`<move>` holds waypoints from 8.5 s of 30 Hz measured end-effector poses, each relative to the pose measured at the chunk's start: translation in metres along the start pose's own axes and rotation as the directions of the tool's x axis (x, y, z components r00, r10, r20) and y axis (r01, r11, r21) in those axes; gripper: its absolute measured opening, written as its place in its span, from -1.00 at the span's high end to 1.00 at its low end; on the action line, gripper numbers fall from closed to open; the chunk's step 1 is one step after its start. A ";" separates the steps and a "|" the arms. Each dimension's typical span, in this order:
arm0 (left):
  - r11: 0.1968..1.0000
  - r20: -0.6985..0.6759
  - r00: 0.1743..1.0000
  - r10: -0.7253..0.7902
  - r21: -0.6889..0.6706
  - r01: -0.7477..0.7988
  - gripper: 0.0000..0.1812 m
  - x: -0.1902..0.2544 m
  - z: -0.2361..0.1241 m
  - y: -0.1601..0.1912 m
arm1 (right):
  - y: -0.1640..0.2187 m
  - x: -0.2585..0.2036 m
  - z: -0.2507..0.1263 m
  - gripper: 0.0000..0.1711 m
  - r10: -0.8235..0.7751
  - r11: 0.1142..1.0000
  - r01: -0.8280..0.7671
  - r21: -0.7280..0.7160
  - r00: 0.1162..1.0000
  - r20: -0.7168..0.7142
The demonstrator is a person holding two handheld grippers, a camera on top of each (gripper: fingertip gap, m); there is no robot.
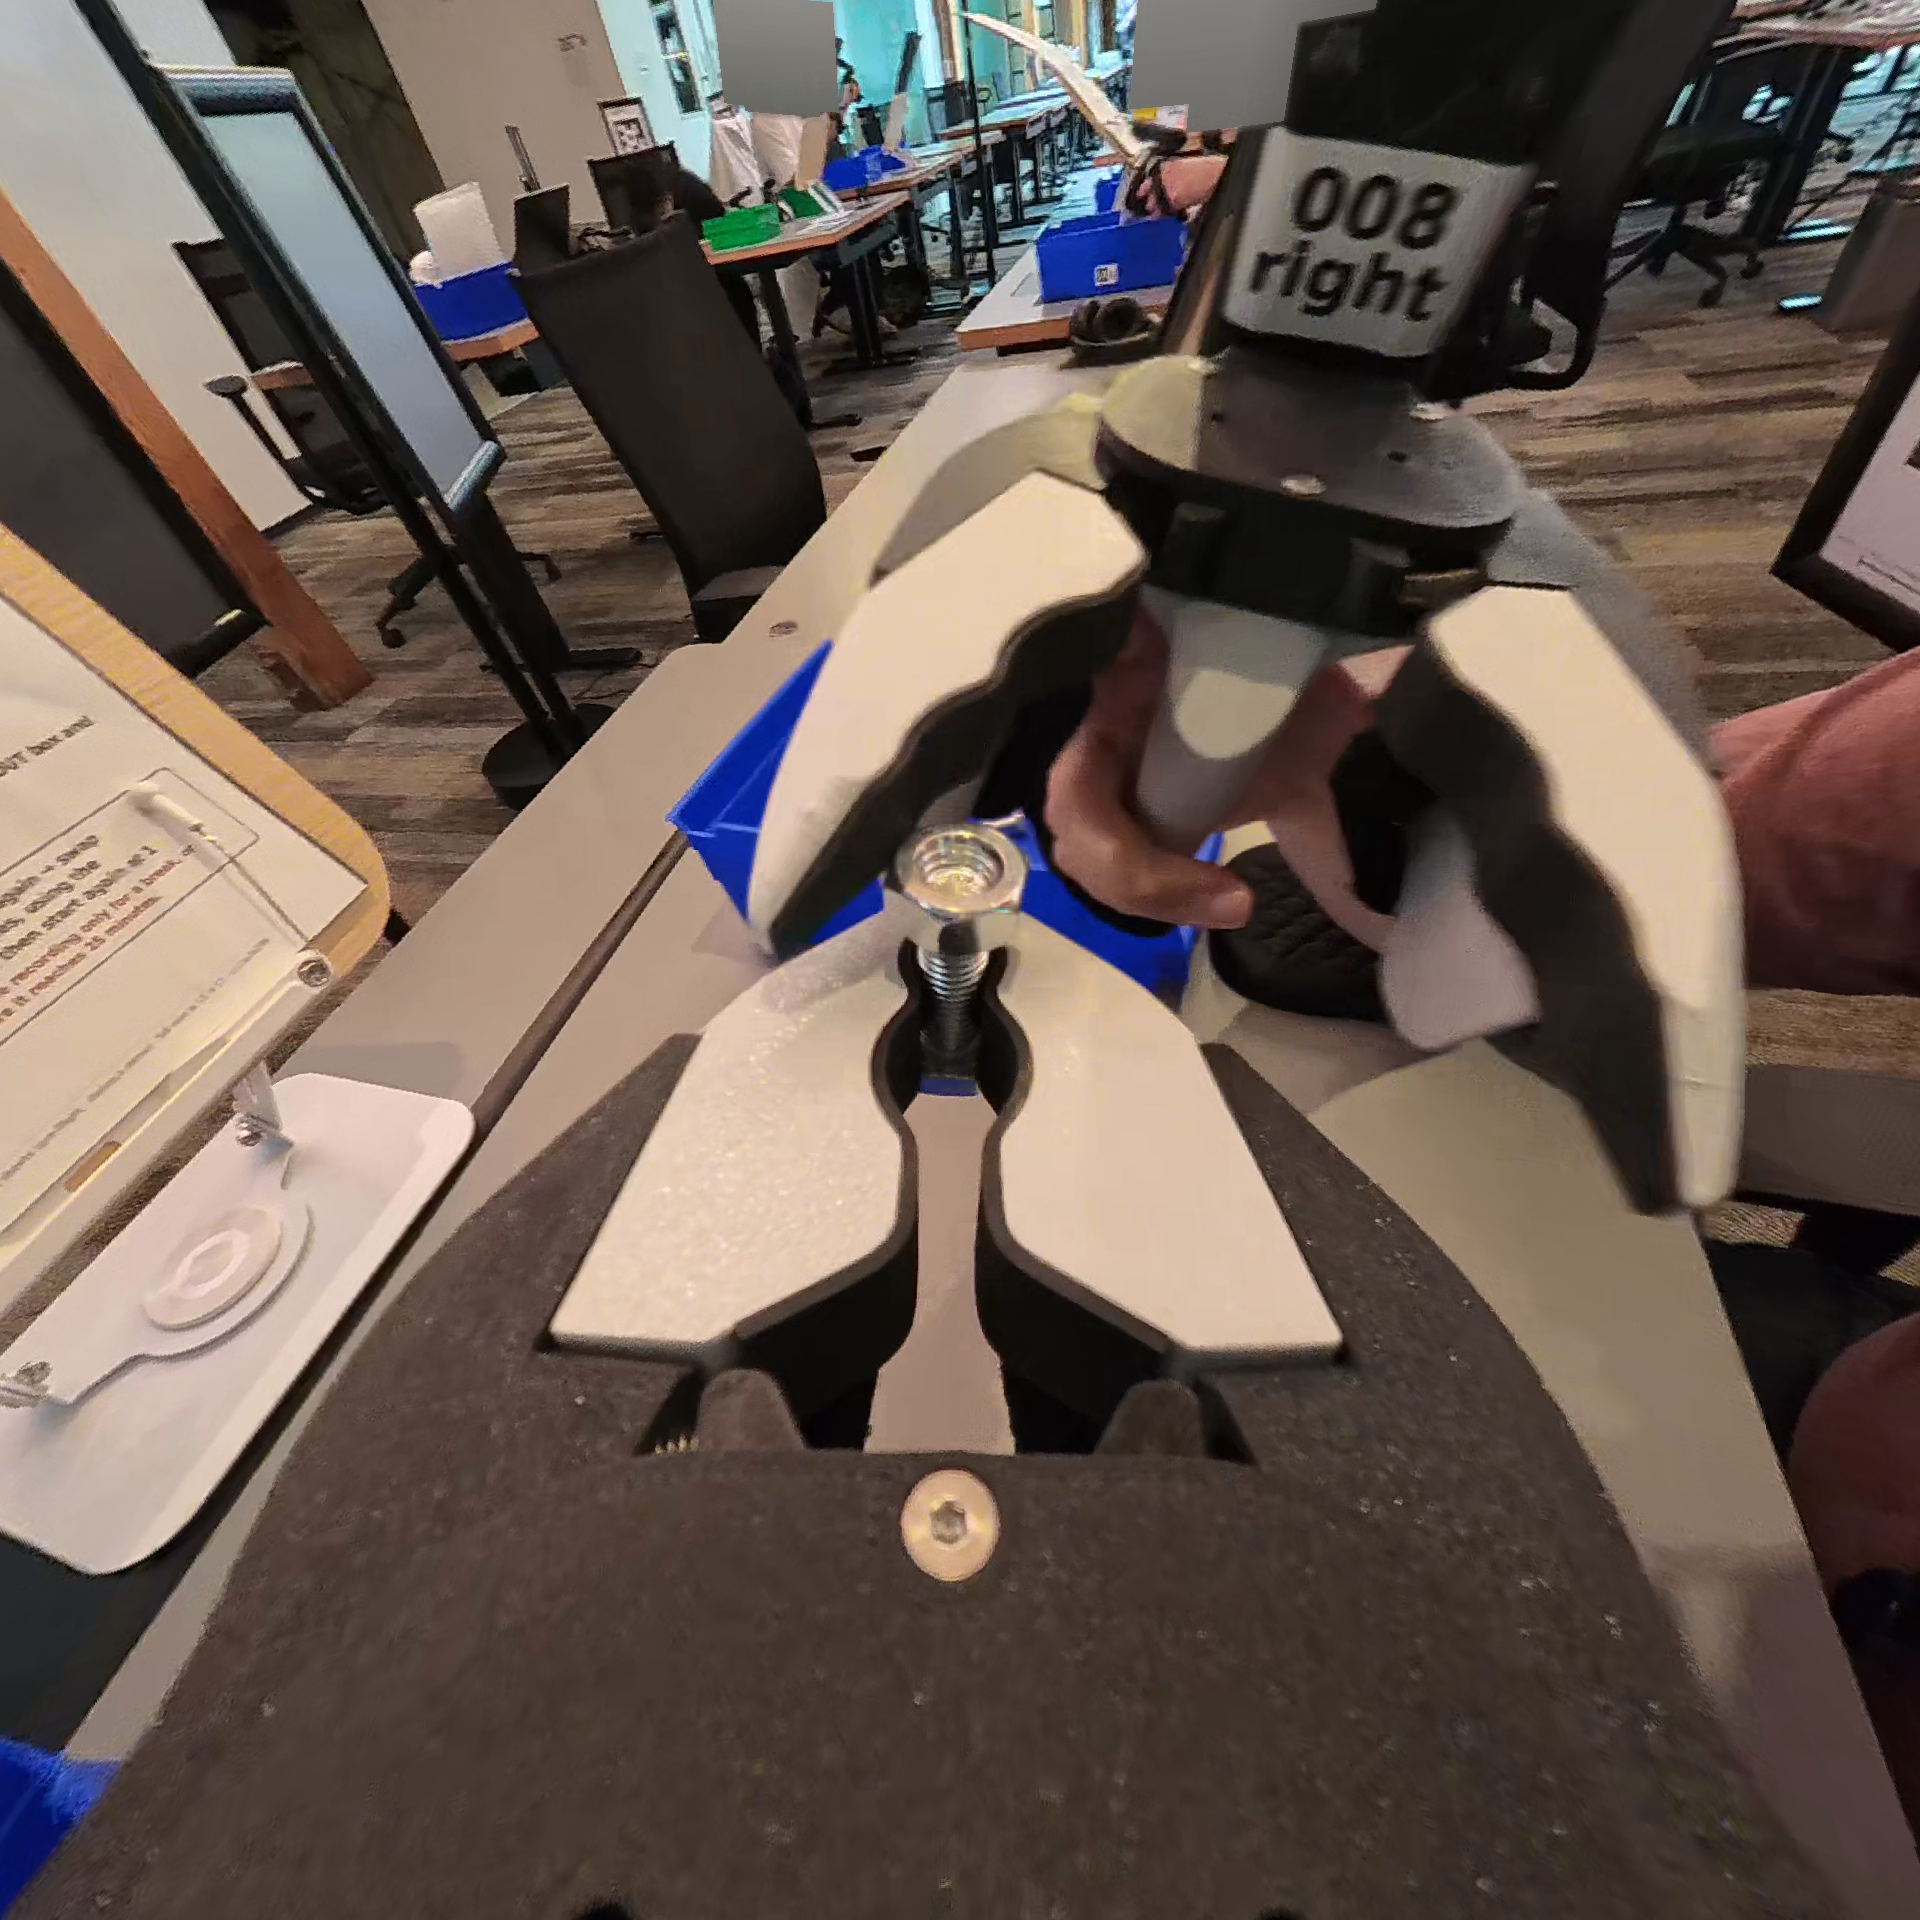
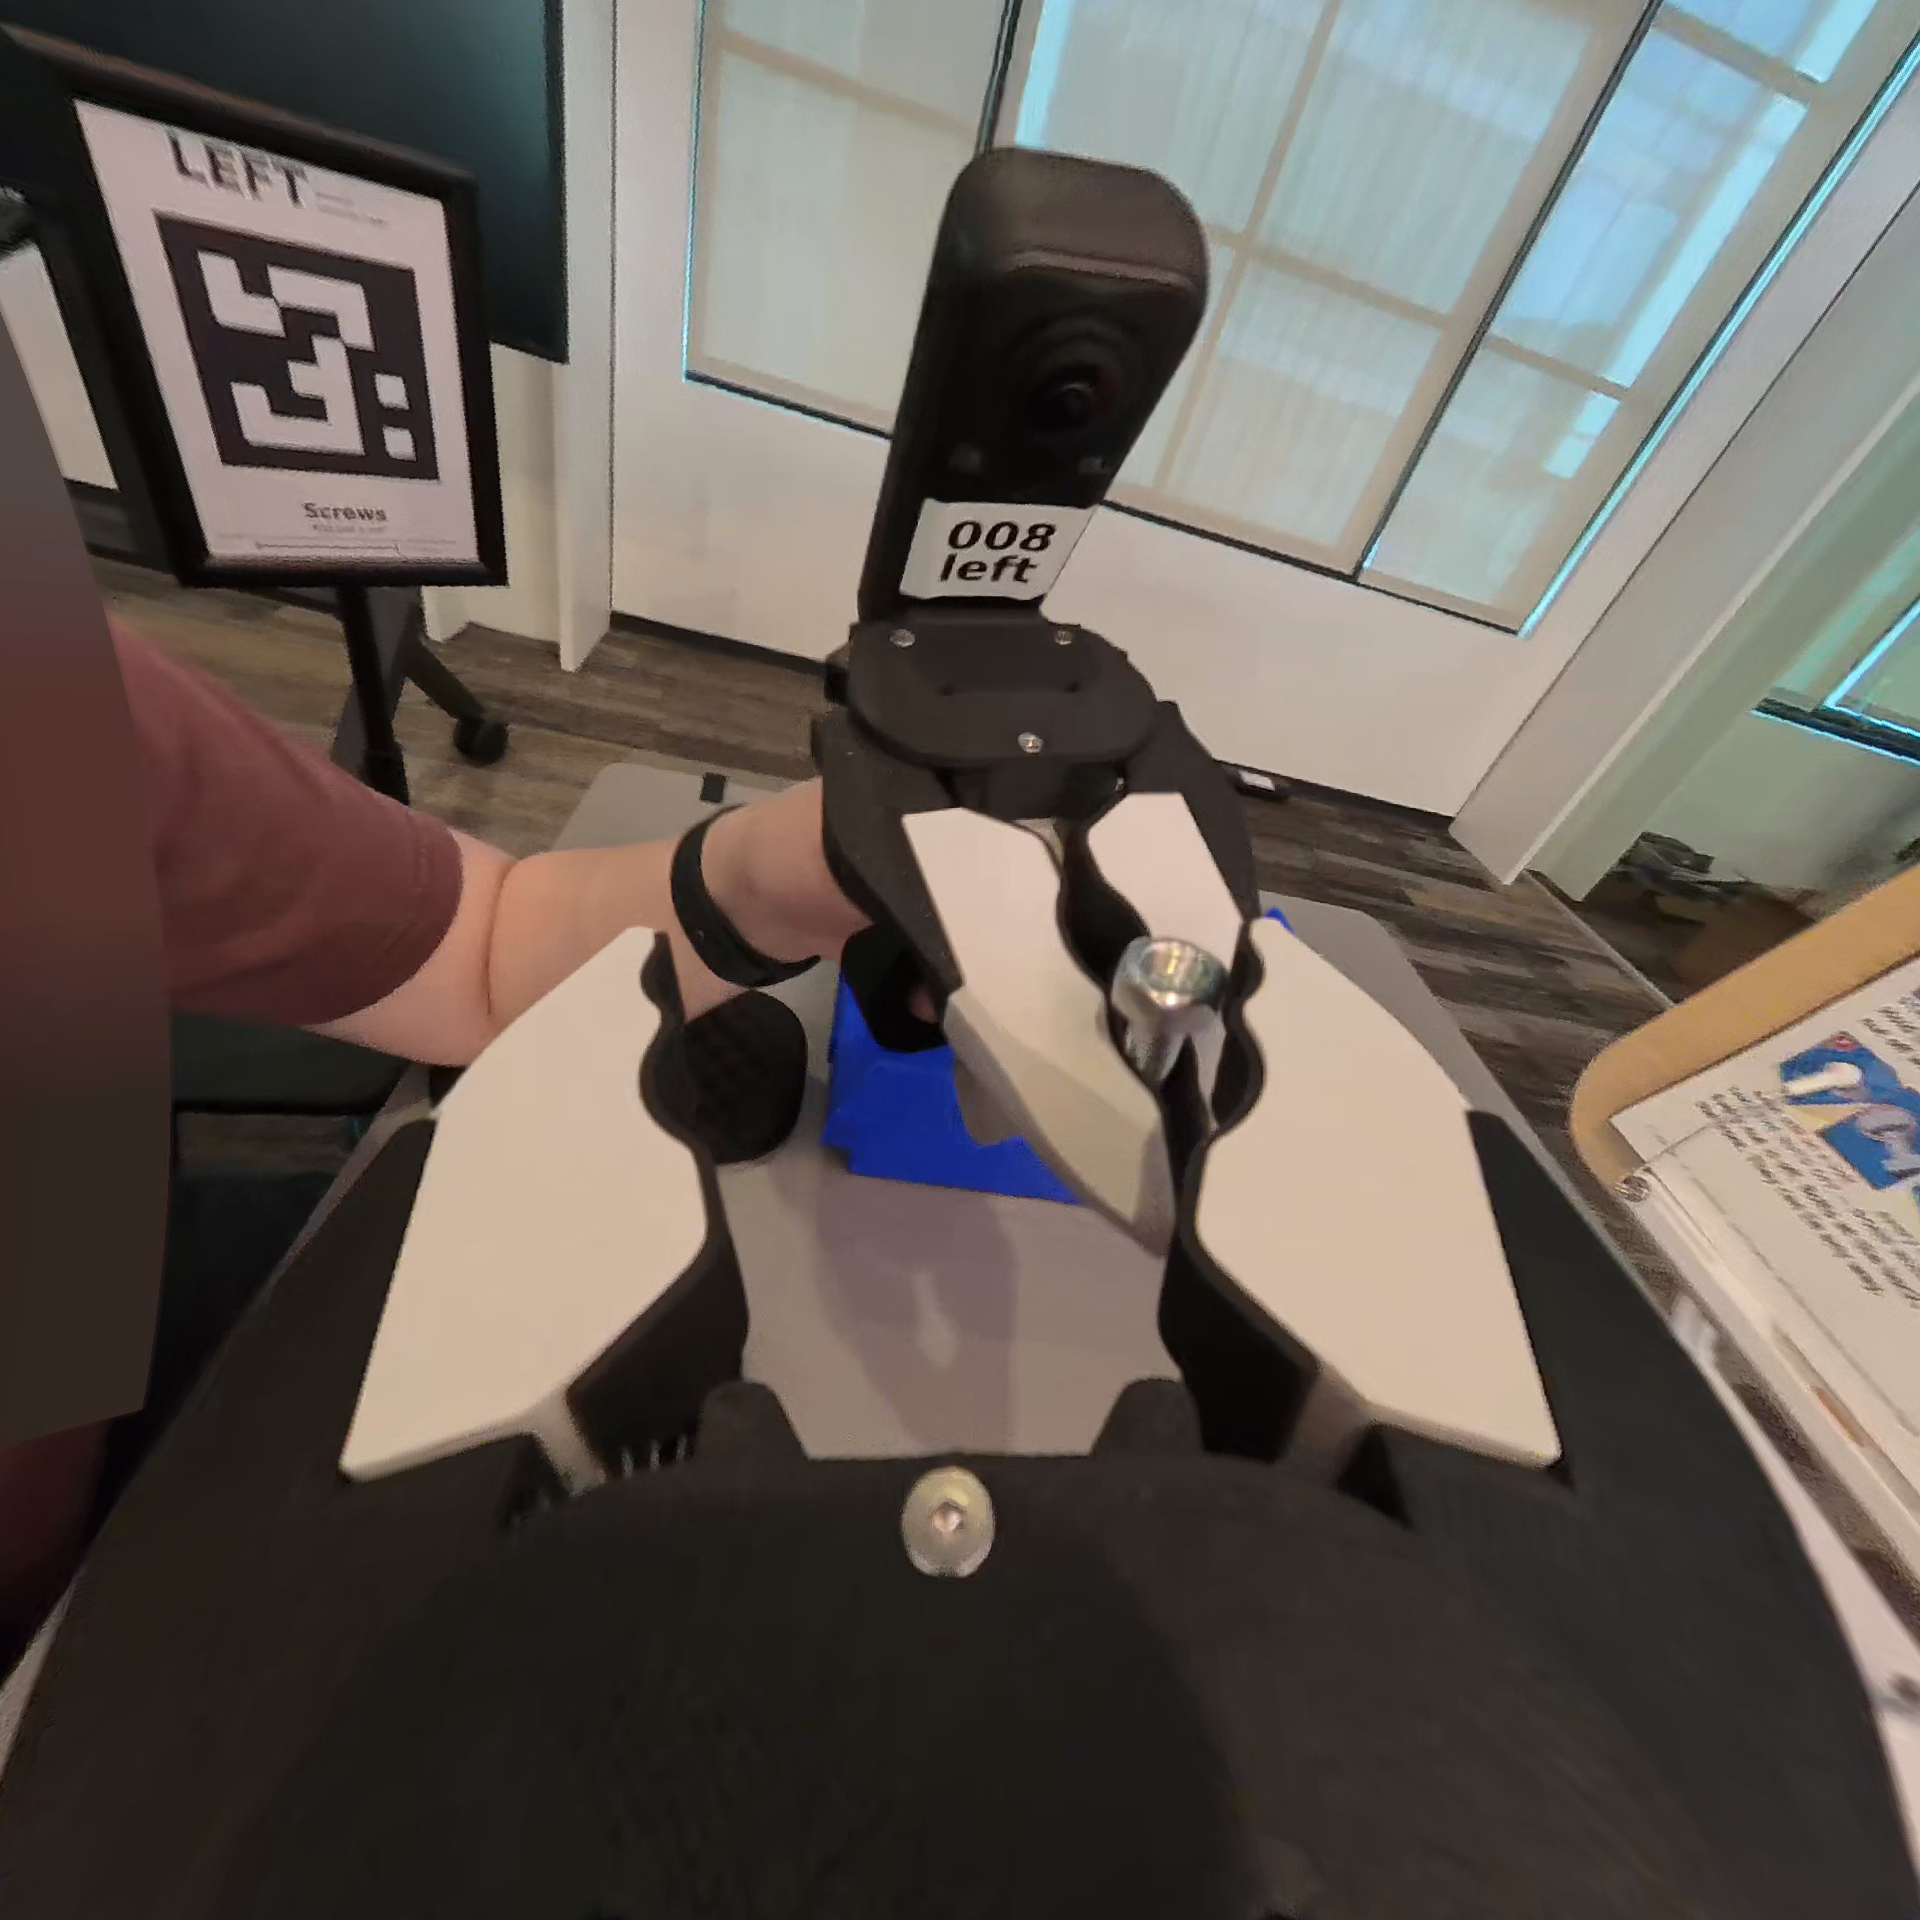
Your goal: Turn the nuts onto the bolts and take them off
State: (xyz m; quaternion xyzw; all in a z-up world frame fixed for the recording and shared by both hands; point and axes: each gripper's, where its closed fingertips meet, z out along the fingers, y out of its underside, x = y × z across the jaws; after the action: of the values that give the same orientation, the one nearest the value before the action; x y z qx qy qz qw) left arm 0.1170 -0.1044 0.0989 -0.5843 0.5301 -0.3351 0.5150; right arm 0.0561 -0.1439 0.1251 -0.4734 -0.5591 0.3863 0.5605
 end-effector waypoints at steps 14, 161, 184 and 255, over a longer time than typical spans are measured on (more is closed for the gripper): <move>1.000 0.028 1.000 0.008 0.021 -0.008 0.95 -0.003 0.000 -0.002 | 0.002 0.002 0.001 -0.16 -0.004 1.000 0.004 -0.014 1.000 -0.022; 0.999 -0.012 0.999 0.032 -0.013 -0.032 0.84 0.004 0.009 0.006 | -0.004 0.031 -0.037 0.47 0.084 0.990 -0.091 0.109 0.994 0.065; 0.998 0.116 0.991 -0.064 -0.002 0.065 0.84 -0.032 -0.003 0.011 | 0.000 0.008 -0.026 0.34 -0.010 0.999 0.010 -0.053 1.000 0.015; 0.982 0.057 0.993 -0.099 -0.153 0.107 0.67 -0.015 0.010 0.032 | 0.326 0.082 -0.271 0.88 0.423 -0.189 -0.860 -0.474 0.365 -0.830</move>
State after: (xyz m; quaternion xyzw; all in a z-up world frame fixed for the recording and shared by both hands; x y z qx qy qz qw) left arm 0.1141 -0.0847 0.0684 -0.6576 0.5110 -0.3044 0.4624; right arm 0.3629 -0.0095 -0.1470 -0.9724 -0.1961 0.1250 -0.0210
